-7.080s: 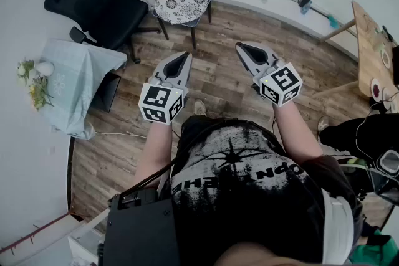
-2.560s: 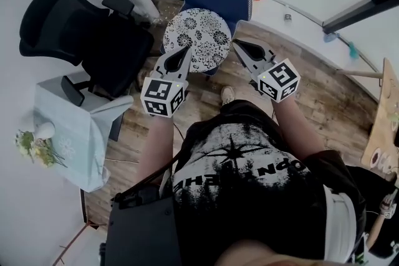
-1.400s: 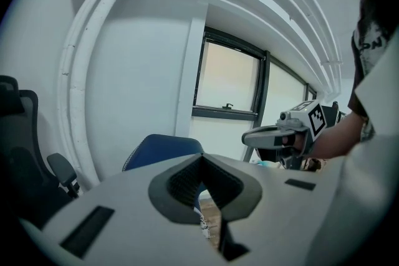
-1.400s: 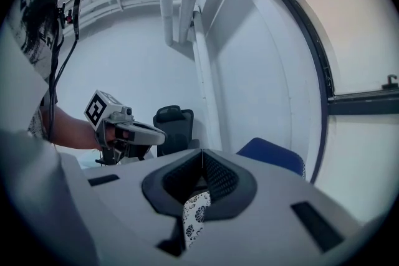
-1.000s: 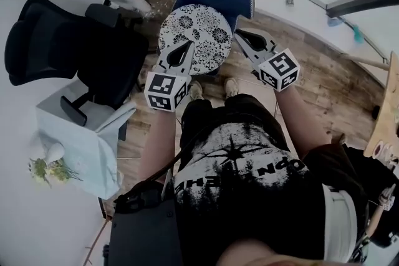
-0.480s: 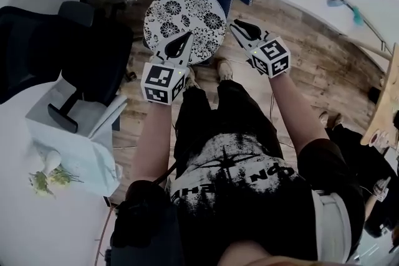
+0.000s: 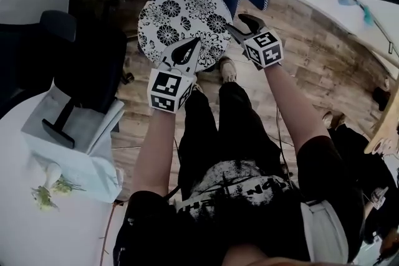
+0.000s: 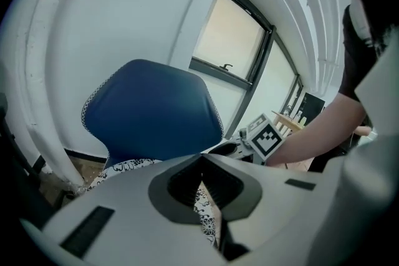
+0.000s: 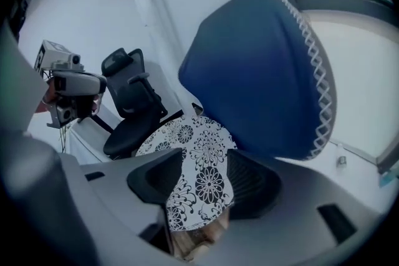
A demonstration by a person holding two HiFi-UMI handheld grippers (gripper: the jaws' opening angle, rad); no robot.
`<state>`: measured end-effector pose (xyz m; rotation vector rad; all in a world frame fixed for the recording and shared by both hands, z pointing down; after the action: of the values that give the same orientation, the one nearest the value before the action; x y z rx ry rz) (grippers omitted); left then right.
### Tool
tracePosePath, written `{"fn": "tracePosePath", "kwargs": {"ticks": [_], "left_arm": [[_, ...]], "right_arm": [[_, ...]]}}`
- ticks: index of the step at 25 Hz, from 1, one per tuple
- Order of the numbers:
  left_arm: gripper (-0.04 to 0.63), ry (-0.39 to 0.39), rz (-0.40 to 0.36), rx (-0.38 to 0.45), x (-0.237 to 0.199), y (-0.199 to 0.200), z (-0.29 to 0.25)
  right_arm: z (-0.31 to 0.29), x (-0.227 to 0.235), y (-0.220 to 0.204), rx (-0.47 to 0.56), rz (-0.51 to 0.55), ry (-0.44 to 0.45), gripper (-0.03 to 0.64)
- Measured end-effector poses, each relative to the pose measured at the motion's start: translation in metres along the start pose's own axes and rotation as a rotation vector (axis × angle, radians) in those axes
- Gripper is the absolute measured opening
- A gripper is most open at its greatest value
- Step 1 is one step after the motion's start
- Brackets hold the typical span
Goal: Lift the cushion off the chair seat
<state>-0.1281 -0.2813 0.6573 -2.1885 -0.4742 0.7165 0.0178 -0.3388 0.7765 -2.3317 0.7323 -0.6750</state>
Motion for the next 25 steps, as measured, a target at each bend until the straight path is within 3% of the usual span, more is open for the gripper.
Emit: {"fn": "tracePosePath", "kwargs": {"ticks": [8, 16, 22, 25], "left_arm": [[0.012, 0.02, 0.036, -0.024, -0.04, -0.048, -0.028], [0.012, 0.005, 0.061, -0.014, -0.052, -0.064, -0.051], [0.012, 0.006, 0.071, -0.008, -0.061, -0.066, -0.053], [0.012, 0.008, 0.079, -0.012, -0.065, -0.07, -0.05]], "right_arm": [[-0.086, 0.037, -0.052, -0.107, -0.004, -0.093, 0.248], [-0.13, 0.058, -0.083, -0.216, -0.024, -0.092, 0.25], [-0.144, 0.056, -0.094, -0.26, 0.02, -0.107, 0.247], [-0.144, 0.056, -0.091, -0.254, 0.032, -0.114, 0.172]]}}
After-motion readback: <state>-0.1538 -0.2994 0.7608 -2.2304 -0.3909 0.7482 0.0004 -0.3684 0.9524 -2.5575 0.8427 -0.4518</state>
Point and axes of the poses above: the fingertips, and each gripper's own axes: z backward along the fingers, x to its right, y out of its top, the point moved 3 cm from there along z, backward along the fingers, and after that the axes turned 2 degrees about -y, right-handed, at the moved point
